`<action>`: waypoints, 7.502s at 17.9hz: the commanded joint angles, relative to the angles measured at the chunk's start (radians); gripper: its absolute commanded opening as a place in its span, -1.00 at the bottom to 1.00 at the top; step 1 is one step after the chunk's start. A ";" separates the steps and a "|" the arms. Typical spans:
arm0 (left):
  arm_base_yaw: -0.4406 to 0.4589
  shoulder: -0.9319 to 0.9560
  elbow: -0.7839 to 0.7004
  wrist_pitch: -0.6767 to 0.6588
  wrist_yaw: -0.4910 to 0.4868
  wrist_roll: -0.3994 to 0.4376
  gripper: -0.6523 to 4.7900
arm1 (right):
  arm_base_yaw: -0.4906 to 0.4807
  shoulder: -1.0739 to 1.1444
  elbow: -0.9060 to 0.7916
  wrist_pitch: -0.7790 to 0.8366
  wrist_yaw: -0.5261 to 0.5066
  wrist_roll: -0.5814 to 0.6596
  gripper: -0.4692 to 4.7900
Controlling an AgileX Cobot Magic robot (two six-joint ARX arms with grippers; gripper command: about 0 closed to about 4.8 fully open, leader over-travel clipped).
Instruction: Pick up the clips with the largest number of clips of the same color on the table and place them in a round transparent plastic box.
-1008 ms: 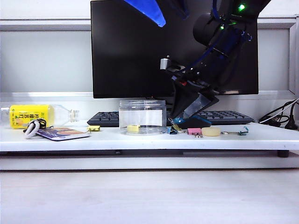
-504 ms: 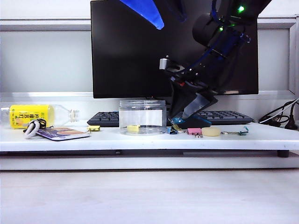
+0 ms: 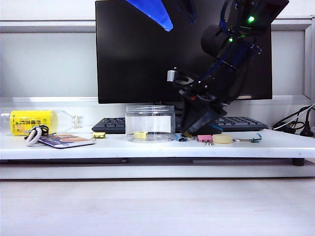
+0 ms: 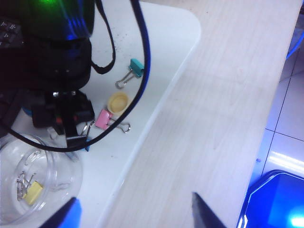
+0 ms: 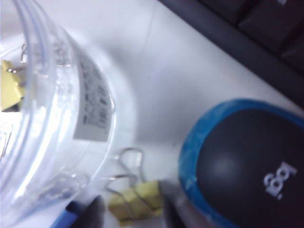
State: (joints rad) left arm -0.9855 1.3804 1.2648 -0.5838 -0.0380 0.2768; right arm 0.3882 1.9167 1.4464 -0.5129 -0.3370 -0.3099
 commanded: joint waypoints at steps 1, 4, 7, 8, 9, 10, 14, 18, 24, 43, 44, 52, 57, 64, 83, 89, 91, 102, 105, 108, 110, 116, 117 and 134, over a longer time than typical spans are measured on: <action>-0.002 -0.001 0.002 0.008 0.000 0.004 0.39 | 0.001 -0.002 0.004 0.023 -0.005 -0.002 -0.14; -0.002 -0.001 0.002 0.008 0.000 0.004 0.39 | 0.001 -0.002 0.004 0.024 -0.003 -0.002 -0.19; -0.002 -0.001 0.002 0.008 0.000 0.004 0.39 | 0.001 -0.002 0.004 0.023 -0.002 -0.001 -0.31; -0.002 -0.001 0.002 0.008 -0.001 0.003 0.39 | 0.001 -0.002 0.004 0.023 -0.002 0.004 -0.31; -0.002 -0.001 0.002 0.008 -0.001 0.003 0.39 | 0.001 -0.002 0.004 0.023 -0.002 0.007 -0.31; -0.002 -0.001 0.002 0.008 -0.001 0.003 0.39 | 0.000 -0.002 0.004 0.023 -0.002 0.014 -0.31; -0.001 -0.001 0.002 -0.004 -0.003 0.003 0.39 | 0.000 -0.002 0.005 0.015 -0.002 0.022 -0.31; -0.001 -0.001 0.002 -0.010 -0.003 0.004 0.39 | 0.000 -0.004 0.005 0.011 -0.002 0.023 -0.45; -0.001 -0.001 0.002 -0.010 -0.003 0.004 0.39 | 0.000 -0.004 0.005 0.011 -0.002 0.027 -0.55; -0.001 -0.001 0.002 -0.004 -0.010 0.004 0.39 | 0.013 0.003 0.006 0.128 -0.005 0.055 -0.25; -0.001 -0.001 0.002 -0.005 -0.009 0.004 0.39 | 0.013 0.009 0.006 0.125 -0.002 0.055 -0.25; -0.001 -0.001 0.002 -0.002 -0.008 0.005 0.39 | 0.019 0.024 0.006 0.132 0.029 0.055 -0.56; -0.001 -0.001 0.002 0.001 -0.007 0.004 0.39 | 0.019 0.024 0.006 0.115 0.032 0.056 -0.71; -0.001 -0.001 0.002 -0.006 -0.011 0.010 0.39 | 0.016 0.016 0.006 0.097 0.087 0.050 -0.71; 0.006 -0.001 0.002 -0.065 -0.115 0.018 0.39 | 0.001 -0.068 0.005 0.033 0.072 0.033 -0.34; 0.006 -0.001 0.002 -0.064 -0.115 0.019 0.39 | 0.007 -0.045 0.005 0.032 0.054 0.033 -0.25; 0.006 -0.001 0.002 -0.062 -0.115 0.019 0.39 | 0.007 -0.046 0.005 0.030 0.046 0.033 -0.25; 0.006 -0.001 0.002 -0.050 -0.115 0.022 0.39 | 0.007 -0.064 0.006 -0.011 -0.006 0.024 -0.25; 0.006 -0.001 0.002 -0.050 -0.115 0.022 0.39 | 0.007 -0.064 0.006 -0.019 -0.041 0.025 -0.25; 0.006 -0.001 0.002 -0.050 -0.115 0.022 0.39 | 0.007 -0.067 0.006 -0.042 -0.052 0.023 -0.25; 0.006 -0.001 0.002 -0.050 -0.115 0.022 0.39 | 0.007 -0.088 0.006 -0.055 -0.082 0.016 -0.25; 0.006 -0.001 0.002 -0.050 -0.087 0.023 0.39 | 0.007 -0.157 0.006 -0.144 -0.040 -0.117 -0.25; 0.006 -0.001 0.002 -0.050 -0.079 0.023 0.39 | 0.007 -0.158 0.006 -0.160 -0.023 -0.140 -0.25; 0.006 -0.001 0.002 -0.057 -0.047 0.031 0.39 | 0.037 -0.145 0.004 -0.214 0.005 -0.298 -0.12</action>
State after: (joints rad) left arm -0.9779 1.3808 1.2640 -0.6479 -0.0898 0.3023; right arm 0.4240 1.7752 1.4464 -0.7338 -0.3393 -0.5972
